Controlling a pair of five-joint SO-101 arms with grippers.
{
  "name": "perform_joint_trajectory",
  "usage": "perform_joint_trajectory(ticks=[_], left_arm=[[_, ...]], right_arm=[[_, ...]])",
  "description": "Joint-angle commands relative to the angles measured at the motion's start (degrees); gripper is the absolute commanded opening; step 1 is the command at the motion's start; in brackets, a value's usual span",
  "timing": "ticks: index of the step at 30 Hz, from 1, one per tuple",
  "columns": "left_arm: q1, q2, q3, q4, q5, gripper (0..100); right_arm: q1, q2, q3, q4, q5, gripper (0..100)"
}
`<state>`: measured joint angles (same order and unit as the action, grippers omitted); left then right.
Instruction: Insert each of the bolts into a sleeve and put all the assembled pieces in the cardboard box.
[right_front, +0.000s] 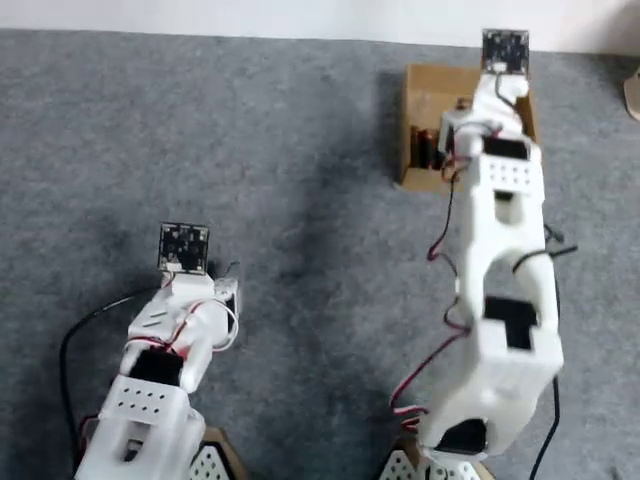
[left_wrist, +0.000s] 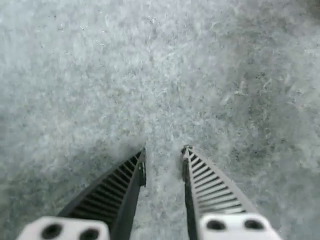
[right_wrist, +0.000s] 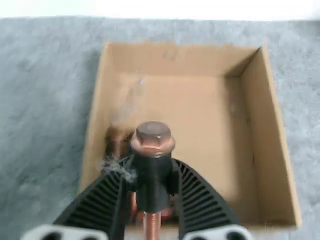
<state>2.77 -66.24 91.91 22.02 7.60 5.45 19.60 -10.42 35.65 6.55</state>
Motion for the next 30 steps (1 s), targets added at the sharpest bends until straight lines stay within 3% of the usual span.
perform_joint_trajectory(ticks=[1, 8, 14, 20, 30], left_arm=[[0.0, -1.2, 0.5, -1.3, -1.8, 12], [4.4, -1.2, 3.7, -1.4, -5.7, 12], [4.4, -1.2, 4.0, -1.4, -6.0, 12], [4.4, -1.2, 4.0, -1.4, -6.0, 12], [4.4, -1.2, 3.8, -1.4, -6.0, 12]], right_arm=[[1.1, 6.0, -15.2, 3.1, 0.4, 0.5], [2.9, 21.8, -33.1, 10.6, 0.2, 0.9], [2.4, 28.4, -43.5, 23.7, -4.8, 25.9], [1.3, 28.8, -55.6, 41.8, -0.7, 11.3], [1.1, 29.1, -75.8, 65.3, -4.4, 15.2]])
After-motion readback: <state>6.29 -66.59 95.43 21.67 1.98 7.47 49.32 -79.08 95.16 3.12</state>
